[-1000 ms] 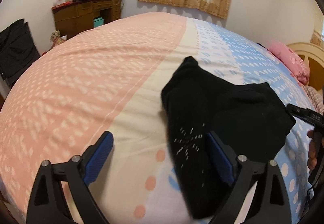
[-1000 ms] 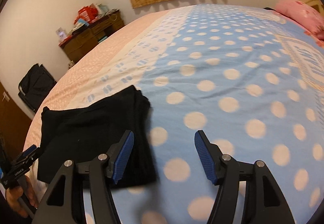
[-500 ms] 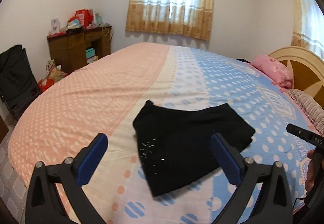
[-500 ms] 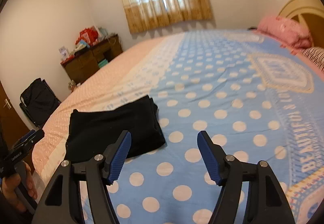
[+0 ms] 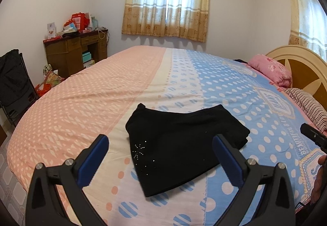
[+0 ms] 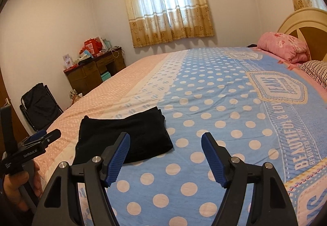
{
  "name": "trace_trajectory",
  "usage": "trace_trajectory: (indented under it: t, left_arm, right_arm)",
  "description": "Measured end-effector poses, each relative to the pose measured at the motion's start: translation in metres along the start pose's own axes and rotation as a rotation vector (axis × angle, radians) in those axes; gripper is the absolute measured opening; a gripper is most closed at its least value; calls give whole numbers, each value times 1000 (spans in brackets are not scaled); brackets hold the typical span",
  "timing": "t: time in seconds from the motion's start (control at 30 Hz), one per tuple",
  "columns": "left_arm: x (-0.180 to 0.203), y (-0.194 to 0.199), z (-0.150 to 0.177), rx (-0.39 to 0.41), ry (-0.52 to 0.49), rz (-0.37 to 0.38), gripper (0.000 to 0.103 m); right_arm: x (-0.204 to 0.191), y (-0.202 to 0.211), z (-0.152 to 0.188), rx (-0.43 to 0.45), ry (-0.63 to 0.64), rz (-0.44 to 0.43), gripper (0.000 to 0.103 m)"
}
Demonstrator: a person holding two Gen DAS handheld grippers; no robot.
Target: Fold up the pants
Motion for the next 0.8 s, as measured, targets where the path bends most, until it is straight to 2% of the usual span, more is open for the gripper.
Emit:
trace_trajectory:
  t: [0.8]
  left_arm:
    - [4,-1,7,-3,-16,1,103]
  right_arm:
    - [-6,2,10,-13,-2,-16,74]
Point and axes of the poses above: each gripper's, at about its wrist camera, not at the fingertips, and y roughly against the way its jaws point, x to its right, z to its underside, the point moved 2 cm from there along -y, roughly the way its jaws point
